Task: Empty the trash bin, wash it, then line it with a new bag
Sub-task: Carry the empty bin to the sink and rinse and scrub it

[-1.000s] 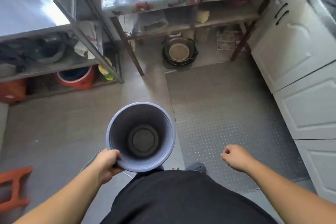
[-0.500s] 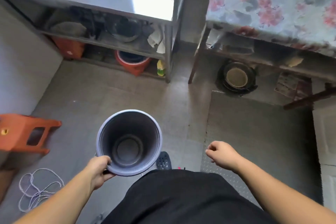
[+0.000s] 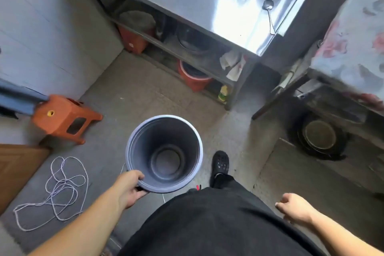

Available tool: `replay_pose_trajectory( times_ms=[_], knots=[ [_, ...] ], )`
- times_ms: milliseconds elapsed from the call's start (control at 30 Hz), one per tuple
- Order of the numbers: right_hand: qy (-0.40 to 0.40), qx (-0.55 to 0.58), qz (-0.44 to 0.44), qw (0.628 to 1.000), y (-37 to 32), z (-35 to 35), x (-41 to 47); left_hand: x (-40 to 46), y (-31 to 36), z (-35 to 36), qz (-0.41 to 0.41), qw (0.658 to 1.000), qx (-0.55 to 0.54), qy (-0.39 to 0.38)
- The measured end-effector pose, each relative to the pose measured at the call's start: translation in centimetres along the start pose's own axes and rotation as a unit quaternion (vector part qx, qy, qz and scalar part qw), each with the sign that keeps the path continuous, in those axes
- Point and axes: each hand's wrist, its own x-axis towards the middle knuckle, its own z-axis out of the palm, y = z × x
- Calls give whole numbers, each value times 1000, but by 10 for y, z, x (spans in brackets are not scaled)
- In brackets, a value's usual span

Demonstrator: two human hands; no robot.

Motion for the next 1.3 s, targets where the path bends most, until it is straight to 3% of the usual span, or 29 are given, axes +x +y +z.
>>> replay_pose_trajectory(
  times_ms=[200, 367, 600, 867, 1100, 1300],
  knots=[
    [15, -120, -94, 988, -102, -110, 47, 2, 43, 8, 22, 998, -56, 24],
    [19, -230, -167, 959, -211, -155, 58, 8, 56, -5, -7, 989, -139, 46],
    [37, -190, -230, 954, -373, -180, 66, 45, 78, -52, -68, 968, -230, 68],
    [38, -137, -229, 963, -492, -171, 61, 98, 178, -129, -84, 968, -229, 65],
    [39, -126, -149, 980, -505, -183, 86, 133, 291, -144, -23, 979, -192, 63],
    [13, -116, -90, 989, -541, -213, 122, 166, 370, -136, -22, 979, -196, 53]
  ],
)
